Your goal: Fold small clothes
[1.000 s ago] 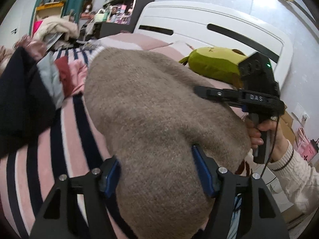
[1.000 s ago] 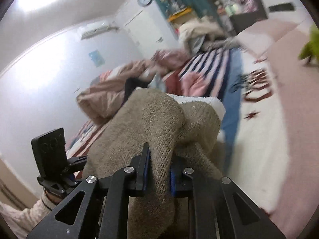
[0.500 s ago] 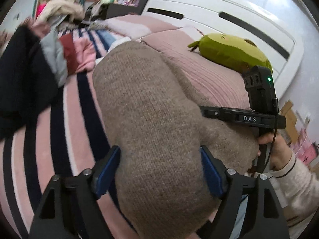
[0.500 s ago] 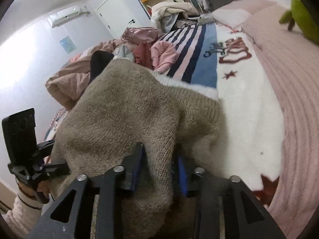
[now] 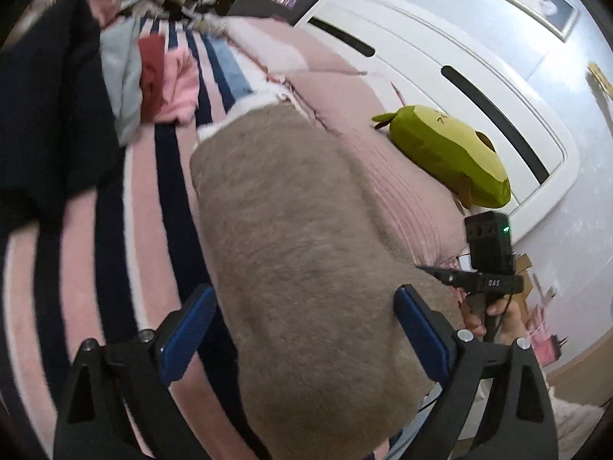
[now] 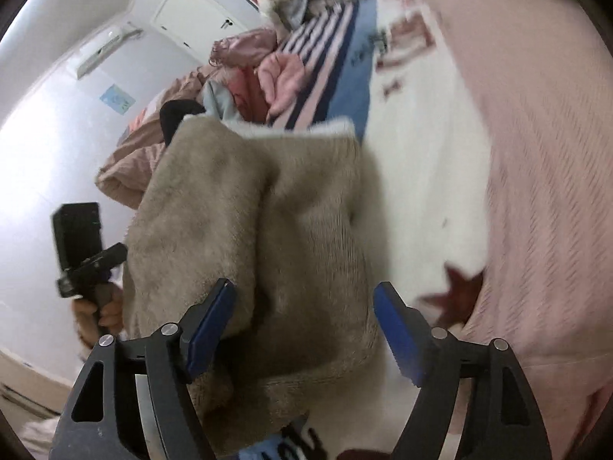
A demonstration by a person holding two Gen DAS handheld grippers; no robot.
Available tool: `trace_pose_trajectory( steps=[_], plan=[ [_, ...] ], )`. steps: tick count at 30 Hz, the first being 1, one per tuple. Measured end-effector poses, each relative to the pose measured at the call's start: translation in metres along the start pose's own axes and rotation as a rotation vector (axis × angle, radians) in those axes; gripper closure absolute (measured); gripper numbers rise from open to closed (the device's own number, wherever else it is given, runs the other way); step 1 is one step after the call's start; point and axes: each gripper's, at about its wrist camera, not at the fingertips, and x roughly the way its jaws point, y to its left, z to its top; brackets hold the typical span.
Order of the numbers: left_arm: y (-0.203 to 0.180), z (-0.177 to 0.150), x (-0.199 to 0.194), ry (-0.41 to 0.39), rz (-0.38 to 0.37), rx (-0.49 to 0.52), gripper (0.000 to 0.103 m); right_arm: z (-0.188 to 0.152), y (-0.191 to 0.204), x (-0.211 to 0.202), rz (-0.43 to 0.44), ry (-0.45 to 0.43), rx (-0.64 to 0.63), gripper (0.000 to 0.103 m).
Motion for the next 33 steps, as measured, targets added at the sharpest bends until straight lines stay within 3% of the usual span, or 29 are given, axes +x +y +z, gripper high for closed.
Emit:
trace_pose_trajectory(
  steps=[1, 3, 4, 9, 11, 13, 18, 20, 24, 26, 31, 33],
  plan=[
    [0.004, 0.000, 0.005, 0.005, -0.027, -0.021, 0.012, -0.001, -0.003, 0.003, 0.037, 0.003, 0.020, 0.031],
    [0.008, 0.000, 0.011, 0.013, -0.055, -0.042, 0.021, 0.001, -0.011, 0.010, 0.159, 0.007, 0.065, 0.031],
    [0.009, 0.000, 0.014, 0.020, -0.069, -0.050, 0.027, 0.001, -0.013, 0.011, 0.181, 0.006, 0.072, 0.031],
    [0.004, 0.005, 0.023, 0.032, -0.055, -0.039, 0.040, 0.007, -0.020, 0.009, 0.212, -0.029, 0.118, 0.030],
    [0.002, 0.005, 0.021, 0.032, -0.047, -0.025, 0.045, 0.009, -0.019, 0.002, 0.207, -0.052, 0.115, 0.024],
    [0.002, 0.005, 0.020, 0.030, -0.039, -0.021, 0.047, 0.009, -0.017, -0.001, 0.223, -0.044, 0.109, 0.014],
    [0.005, 0.004, 0.020, 0.031, -0.044, -0.026, 0.046, 0.008, 0.005, 0.011, 0.183, 0.041, 0.035, 0.010],
    [0.007, 0.003, 0.020, 0.043, -0.053, -0.037, 0.041, 0.005, 0.008, 0.024, 0.138, 0.098, 0.029, 0.010],
    [0.014, 0.001, 0.027, 0.090, -0.071, -0.067, 0.029, 0.001, 0.012, 0.039, 0.101, 0.125, 0.000, 0.010],
    [0.012, 0.000, 0.029, 0.088, -0.067, -0.053, 0.033, 0.001, 0.011, 0.043, 0.114, 0.122, 0.008, 0.019],
    [0.000, -0.001, 0.023, 0.033, -0.065, -0.047, 0.053, 0.003, 0.018, 0.055, 0.155, 0.121, 0.021, 0.055],
    [-0.005, 0.001, 0.016, 0.030, -0.052, -0.024, 0.056, 0.006, 0.030, 0.055, 0.147, 0.108, -0.025, 0.058]
  ],
)
